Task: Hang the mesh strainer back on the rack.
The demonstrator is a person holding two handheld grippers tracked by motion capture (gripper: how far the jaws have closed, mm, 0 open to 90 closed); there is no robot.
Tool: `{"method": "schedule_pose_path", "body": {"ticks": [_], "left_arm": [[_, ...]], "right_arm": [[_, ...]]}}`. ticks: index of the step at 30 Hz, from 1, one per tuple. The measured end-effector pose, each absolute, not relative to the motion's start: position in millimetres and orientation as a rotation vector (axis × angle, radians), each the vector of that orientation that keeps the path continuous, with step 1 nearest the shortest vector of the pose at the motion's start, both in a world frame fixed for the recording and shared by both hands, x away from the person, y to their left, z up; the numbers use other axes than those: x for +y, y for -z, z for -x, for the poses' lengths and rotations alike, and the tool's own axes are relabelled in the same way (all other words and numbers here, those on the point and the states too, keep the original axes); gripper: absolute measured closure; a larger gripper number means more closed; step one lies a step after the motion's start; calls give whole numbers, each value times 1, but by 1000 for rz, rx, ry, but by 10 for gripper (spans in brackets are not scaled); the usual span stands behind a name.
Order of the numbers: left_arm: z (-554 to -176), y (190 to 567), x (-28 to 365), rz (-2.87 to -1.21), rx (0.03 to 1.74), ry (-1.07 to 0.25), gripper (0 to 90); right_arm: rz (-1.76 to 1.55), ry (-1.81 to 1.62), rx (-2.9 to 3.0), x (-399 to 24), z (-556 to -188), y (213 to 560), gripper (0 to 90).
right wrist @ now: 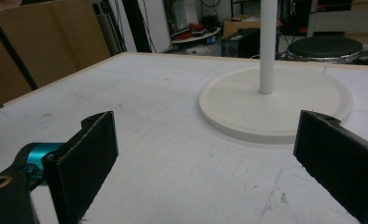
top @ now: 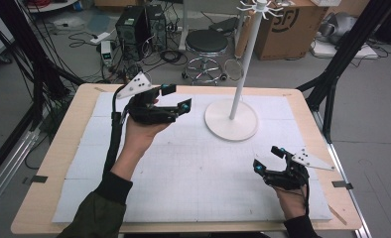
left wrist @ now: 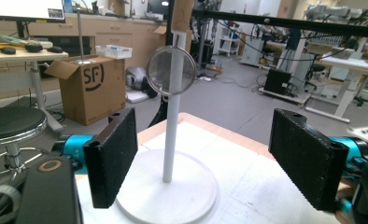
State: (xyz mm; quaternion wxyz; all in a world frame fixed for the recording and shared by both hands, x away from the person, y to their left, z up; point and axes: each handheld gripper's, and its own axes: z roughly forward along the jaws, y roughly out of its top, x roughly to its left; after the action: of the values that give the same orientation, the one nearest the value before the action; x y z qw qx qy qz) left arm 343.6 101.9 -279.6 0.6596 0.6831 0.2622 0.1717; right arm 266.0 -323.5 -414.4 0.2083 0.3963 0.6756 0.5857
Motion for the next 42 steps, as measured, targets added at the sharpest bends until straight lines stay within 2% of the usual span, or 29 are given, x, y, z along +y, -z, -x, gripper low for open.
{"method": "schedule_pose_path", "body": {"ticks": [18,42], "left_arm": [[-299,342,157,-1501,659,-405,238],[-264,398,188,-1548,746,-444,230]], "right_arm": [[-1072,-1650,1909,-297,-267,409,55],[-1038,-1652,1947,-284,-272,411,55]]}}
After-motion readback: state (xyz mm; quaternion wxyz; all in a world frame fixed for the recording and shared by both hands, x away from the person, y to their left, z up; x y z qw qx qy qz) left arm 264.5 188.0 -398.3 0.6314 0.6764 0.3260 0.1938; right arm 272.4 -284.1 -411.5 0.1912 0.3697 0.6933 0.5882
